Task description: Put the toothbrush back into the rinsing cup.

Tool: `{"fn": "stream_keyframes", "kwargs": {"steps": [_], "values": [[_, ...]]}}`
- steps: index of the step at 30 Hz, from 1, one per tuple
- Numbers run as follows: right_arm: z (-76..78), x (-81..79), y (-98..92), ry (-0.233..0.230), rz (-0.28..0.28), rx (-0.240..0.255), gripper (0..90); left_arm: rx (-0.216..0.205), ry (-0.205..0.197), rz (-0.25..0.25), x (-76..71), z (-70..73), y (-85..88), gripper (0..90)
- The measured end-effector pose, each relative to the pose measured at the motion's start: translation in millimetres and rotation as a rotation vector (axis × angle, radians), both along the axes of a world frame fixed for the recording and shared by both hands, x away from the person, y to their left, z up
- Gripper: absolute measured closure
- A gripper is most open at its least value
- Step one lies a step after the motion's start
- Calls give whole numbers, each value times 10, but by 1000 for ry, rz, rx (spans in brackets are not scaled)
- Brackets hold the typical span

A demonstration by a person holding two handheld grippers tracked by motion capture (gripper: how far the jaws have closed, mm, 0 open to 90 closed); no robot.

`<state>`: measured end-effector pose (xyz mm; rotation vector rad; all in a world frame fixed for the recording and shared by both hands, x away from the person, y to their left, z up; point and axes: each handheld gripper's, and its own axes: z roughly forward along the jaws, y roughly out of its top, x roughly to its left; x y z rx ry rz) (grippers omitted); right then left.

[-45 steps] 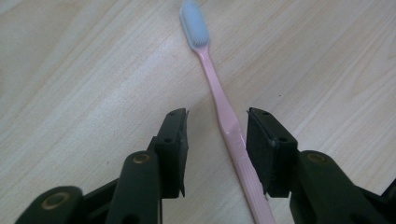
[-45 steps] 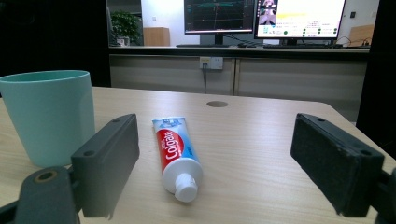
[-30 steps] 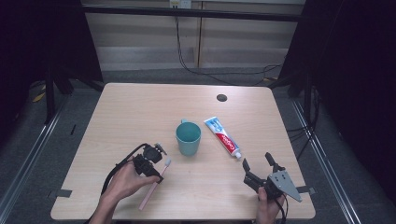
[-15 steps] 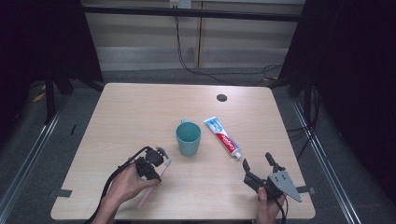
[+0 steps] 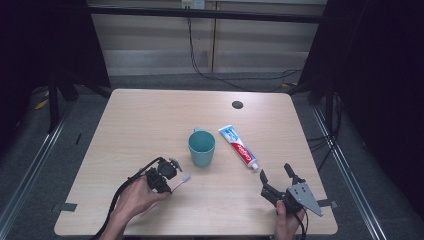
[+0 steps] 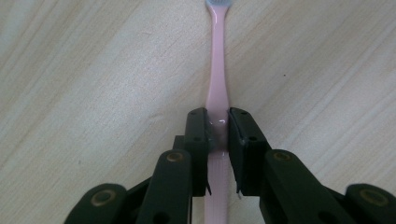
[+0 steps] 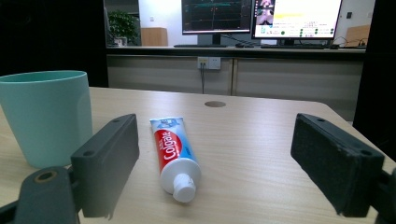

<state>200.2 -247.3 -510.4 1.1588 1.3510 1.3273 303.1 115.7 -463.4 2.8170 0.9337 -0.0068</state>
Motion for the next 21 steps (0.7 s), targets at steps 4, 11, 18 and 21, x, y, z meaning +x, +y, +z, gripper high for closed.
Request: {"fn": "stream_keyframes", "kwargs": {"steps": [4, 11, 18, 21], "values": [[0, 1, 0, 1, 2, 1, 148, -18, -9, -11, 13, -3, 20, 788], [1, 5, -1, 2, 2, -2, 148, -49, 8, -7, 32, -7, 71, 789], [1, 5, -3, 1, 1, 0, 148, -81, -5, 4, 35, 51, 169, 789], [1, 6, -2, 2, 0, -1, 147, -92, -7, 15, 28, 79, 198, 789]]}}
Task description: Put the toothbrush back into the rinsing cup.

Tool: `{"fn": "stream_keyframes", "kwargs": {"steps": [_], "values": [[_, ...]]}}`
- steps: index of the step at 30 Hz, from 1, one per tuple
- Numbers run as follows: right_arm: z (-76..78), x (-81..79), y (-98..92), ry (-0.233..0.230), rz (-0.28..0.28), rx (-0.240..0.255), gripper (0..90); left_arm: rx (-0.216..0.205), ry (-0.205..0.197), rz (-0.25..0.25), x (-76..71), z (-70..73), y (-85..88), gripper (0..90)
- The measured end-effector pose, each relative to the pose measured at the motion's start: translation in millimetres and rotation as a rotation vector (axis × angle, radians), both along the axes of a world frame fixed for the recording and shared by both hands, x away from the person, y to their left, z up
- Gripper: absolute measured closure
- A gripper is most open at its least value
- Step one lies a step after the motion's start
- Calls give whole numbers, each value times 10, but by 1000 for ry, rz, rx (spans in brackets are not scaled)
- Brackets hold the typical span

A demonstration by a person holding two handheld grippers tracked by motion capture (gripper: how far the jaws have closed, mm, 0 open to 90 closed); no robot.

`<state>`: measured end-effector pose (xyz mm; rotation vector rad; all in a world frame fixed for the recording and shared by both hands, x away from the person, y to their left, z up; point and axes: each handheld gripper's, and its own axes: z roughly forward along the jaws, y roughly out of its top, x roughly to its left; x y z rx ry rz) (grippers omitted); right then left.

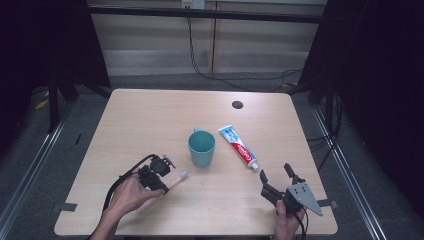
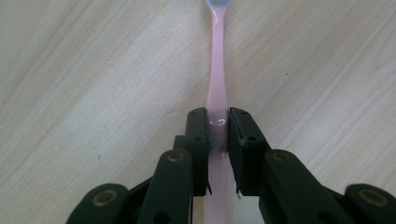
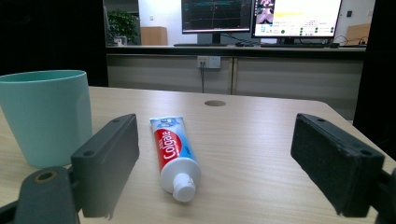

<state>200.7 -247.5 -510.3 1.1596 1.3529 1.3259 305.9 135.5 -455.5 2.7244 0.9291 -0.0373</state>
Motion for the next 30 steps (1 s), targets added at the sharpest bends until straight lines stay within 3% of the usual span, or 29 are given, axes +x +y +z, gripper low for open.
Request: {"fn": "stream_keyframes", "kwargs": {"steps": [9, 13, 21, 30], "values": [[0, 1, 0, 2, -1, 2, 147, -15, -4, 21, 36, 82, 104, 789], [0, 1, 0, 1, -2, 1, 147, 0, -11, 26, 35, 108, 123, 789], [1, 1, 0, 2, -2, 2, 147, -16, 5, 22, 45, 144, 173, 788], [1, 2, 1, 2, -3, 2, 147, -75, 3, 74, 89, 280, 352, 788]]}}
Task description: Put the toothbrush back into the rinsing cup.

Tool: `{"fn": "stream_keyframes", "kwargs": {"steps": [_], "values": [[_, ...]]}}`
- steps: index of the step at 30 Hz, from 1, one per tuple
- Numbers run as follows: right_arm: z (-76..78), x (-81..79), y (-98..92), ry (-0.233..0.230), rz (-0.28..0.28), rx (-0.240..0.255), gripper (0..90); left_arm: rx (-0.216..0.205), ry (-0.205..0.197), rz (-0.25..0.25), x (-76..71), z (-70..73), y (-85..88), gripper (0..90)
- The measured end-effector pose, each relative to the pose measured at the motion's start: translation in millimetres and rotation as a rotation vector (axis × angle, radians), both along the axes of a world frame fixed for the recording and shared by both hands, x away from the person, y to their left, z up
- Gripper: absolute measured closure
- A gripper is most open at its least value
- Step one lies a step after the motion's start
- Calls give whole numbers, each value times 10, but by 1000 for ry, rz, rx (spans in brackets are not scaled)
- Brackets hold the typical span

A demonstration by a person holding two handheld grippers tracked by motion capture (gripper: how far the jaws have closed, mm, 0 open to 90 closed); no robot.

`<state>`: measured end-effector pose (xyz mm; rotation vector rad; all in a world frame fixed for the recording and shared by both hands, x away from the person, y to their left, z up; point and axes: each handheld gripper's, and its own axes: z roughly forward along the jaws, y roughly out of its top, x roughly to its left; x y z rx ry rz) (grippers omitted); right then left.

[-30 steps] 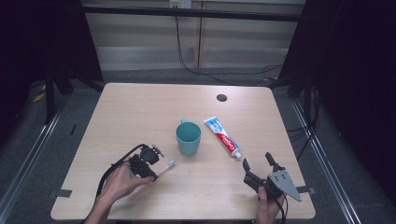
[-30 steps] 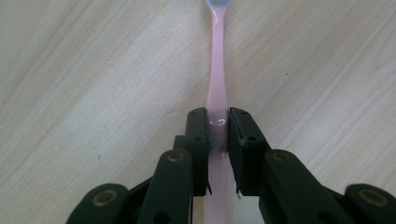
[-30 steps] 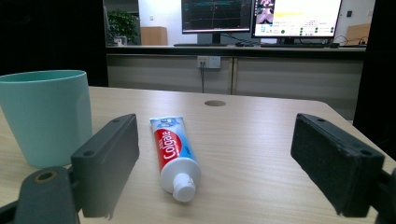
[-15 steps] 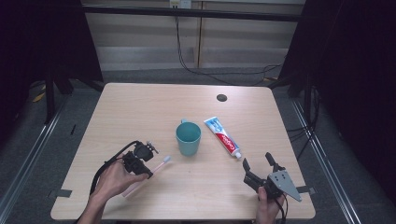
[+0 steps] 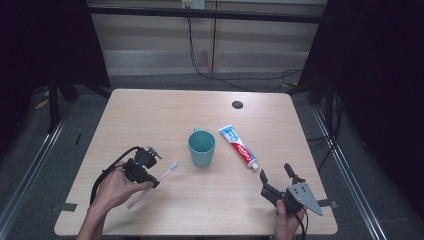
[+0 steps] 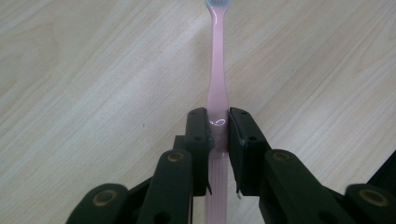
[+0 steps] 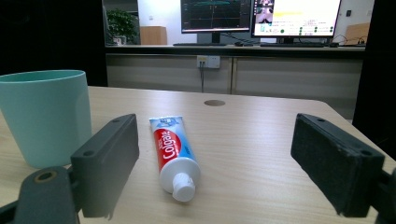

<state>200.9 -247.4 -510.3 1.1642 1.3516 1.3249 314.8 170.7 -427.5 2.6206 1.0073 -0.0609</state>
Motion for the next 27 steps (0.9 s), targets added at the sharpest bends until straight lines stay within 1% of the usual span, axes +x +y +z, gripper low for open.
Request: {"fn": "stream_keyframes", "kwargs": {"steps": [2, 4, 6, 7, 9, 12, 16, 17, 18, 19, 20, 21, 23, 27], "values": [[0, 1, 0, 1, 0, 0, 147, -5, -8, 20, 12, 24, 42, 788], [0, 0, 0, 1, -1, 0, 147, -16, -7, 33, 22, 43, 71, 788], [1, 2, -1, 2, -1, 0, 147, -24, -9, 35, 28, 56, 90, 788], [1, 3, 0, 2, -1, 0, 147, -26, -11, 27, 36, 64, 100, 789], [1, 3, 0, 2, -1, 0, 147, -42, -22, 44, 37, 78, 111, 788], [1, 2, 0, 2, 0, 0, 147, -67, -31, 54, 44, 114, 132, 788], [1, 2, 0, 2, 0, 1, 147, -114, -62, 74, 58, 189, 200, 788], [1, 2, 0, 2, 0, 1, 147, -126, -69, 88, 55, 201, 210, 789], [1, 3, -1, 2, -1, 0, 147, -134, -77, 87, 59, 213, 227, 789], [1, 3, -1, 2, 0, -1, 147, -146, -81, 99, 57, 222, 238, 789], [1, 3, 0, 2, 0, 0, 147, -154, -89, 101, 59, 233, 251, 789], [1, 2, 0, 2, 0, 0, 147, -171, -95, 113, 55, 240, 259, 788], [1, 2, 0, 2, 0, 0, 146, -189, -117, 106, 59, 259, 278, 789], [1, 2, 0, 2, -1, -1, 147, -219, -149, 117, 54, 287, 277, 788]]}}
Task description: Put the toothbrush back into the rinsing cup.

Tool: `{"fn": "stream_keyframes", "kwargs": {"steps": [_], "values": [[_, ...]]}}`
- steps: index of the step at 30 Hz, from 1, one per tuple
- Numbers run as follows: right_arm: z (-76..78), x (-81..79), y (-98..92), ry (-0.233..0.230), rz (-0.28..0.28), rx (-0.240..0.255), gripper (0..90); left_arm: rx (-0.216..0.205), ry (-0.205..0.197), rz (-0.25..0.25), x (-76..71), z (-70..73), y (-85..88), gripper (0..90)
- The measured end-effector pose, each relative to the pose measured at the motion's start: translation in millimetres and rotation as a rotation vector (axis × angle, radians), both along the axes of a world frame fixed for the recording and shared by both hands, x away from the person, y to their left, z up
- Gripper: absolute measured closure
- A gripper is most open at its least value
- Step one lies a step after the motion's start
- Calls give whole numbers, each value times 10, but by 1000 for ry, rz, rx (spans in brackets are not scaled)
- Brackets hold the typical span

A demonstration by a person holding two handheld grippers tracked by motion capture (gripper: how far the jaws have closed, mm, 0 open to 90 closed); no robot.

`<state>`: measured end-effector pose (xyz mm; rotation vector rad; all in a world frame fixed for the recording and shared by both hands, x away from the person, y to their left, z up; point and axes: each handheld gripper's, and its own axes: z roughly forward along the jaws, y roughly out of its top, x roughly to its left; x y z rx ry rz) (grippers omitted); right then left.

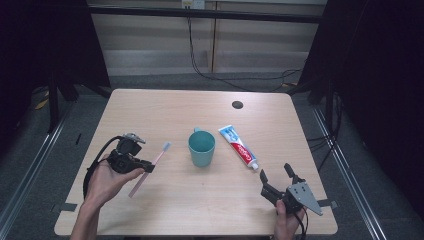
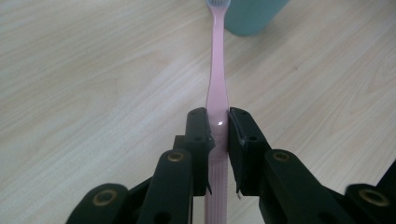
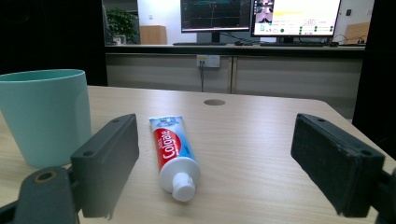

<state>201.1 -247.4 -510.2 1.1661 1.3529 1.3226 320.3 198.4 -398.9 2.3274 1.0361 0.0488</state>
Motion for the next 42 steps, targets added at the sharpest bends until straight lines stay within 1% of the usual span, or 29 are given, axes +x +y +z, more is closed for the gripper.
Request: {"fn": "stream_keyframes", "kwargs": {"steps": [3, 4, 5, 7, 8, 9, 11, 14, 17, 18, 20, 24, 25, 26, 27, 29, 30, 32, 33, 34, 35, 36, 37, 38, 40, 42], "values": [[-1, -2, 0, -1, 0, 1, 146, -36, -30, 9, -3, 29, 11, 788], [-1, -2, 0, -1, 0, 2, 147, -49, -43, 19, -4, 39, 16, 789], [-1, -2, 0, -1, 0, 1, 147, -68, -61, 40, -3, 51, 24, 789], [-1, -2, -1, -2, 0, 1, 147, -84, -78, 62, 3, 69, 39, 788], [-1, -2, -1, -2, 0, 2, 147, -99, -94, 79, 4, 79, 44, 789], [-1, -2, -2, -3, 0, 1, 147, -104, -109, 90, 4, 97, 57, 789], [-1, -2, -1, -1, 0, 2, 146, -122, -139, 98, -1, 118, 67, 789], [-1, -2, -1, -2, -1, 2, 146, -143, -170, 109, -8, 135, 79, 789], [-1, -3, 0, -2, -1, 2, 146, -182, -210, 126, -27, 155, 98, 789], [-1, -2, -1, -2, -1, 2, 146, -189, -220, 124, -29, 161, 105, 788], [-1, -1, 0, -1, -1, 2, 145, -222, -254, 129, -43, 175, 112, 789], [-1, -2, -1, -2, -3, 3, 143, -262, -297, 144, -60, 198, 114, 789], [-1, -2, -1, -2, -4, 3, 143, -276, -315, 146, -66, 208, 117, 789], [-1, -2, 0, -2, -4, 3, 143, -285, -324, 140, -70, 215, 122, 789], [-1, -2, 1, -1, -4, 2, 143, -300, -340, 143, -78, 222, 120, 788], [-1, -2, 0, -1, -5, 2, 143, -316, -383, 159, -101, 243, 113, 789], [-1, -2, 0, -1, -4, 2, 143, -327, -393, 162, -105, 250, 112, 788], [-1, -3, 1, -2, -5, 1, 143, -333, -409, 156, -106, 263, 109, 789], [-2, -4, -1, -3, -6, 2, 143, -346, -429, 160, -112, 266, 98, 789], [-2, -4, -2, -4, -6, 1, 143, -346, -429, 160, -112, 266, 98, 789], [-2, -4, -2, -4, -6, 1, 143, -349, -439, 163, -113, 269, 98, 789], [-2, -5, -1, -4, -6, 2, 143, -353, -460, 160, -115, 270, 103, 789], [-1, -4, -1, -4, -6, 2, 143, -369, -465, 165, -118, 269, 98, 789], [-1, -4, 0, -3, -6, 2, 143, -368, -477, 165, -118, 269, 105, 789], [-1, -4, 0, -3, -5, 2, 143, -389, -492, 187, -124, 263, 107, 789], [-1, -3, 1, -2, -5, 2, 143, -414, -503, 185, -125, 254, 120, 789]]}}
